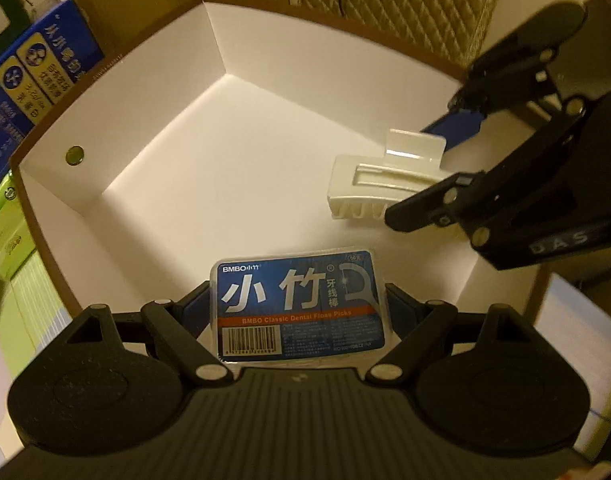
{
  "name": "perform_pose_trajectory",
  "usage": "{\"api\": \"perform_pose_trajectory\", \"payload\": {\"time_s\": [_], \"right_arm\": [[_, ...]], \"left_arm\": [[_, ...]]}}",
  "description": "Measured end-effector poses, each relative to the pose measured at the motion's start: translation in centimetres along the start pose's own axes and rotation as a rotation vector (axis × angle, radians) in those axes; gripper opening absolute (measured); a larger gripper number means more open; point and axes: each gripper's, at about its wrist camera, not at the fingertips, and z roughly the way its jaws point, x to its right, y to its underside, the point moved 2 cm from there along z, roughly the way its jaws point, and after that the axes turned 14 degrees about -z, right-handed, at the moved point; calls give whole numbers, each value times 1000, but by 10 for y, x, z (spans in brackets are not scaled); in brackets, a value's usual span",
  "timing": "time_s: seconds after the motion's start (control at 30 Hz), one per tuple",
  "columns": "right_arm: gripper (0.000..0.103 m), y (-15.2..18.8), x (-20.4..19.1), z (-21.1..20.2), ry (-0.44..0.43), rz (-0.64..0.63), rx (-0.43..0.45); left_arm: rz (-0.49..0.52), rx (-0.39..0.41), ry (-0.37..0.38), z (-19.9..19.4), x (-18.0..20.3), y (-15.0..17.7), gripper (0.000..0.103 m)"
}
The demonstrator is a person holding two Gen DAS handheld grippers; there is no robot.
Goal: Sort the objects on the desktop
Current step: 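Carry the floss box and hair clip with both tools into the brown box, then open both tools to drop the floss box and hair clip inside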
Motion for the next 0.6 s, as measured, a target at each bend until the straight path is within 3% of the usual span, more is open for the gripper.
{"api": "perform_pose_trajectory", "payload": {"time_s": [0.33,0.6], "right_arm": [[38,-3,0,13,-12,-16,-22],[38,-6,0,20,-10,-25,-31]], "left_arm": [[7,-39,-7,13,-1,7,86],[14,-16,-23,6,-5,13,90]]}}
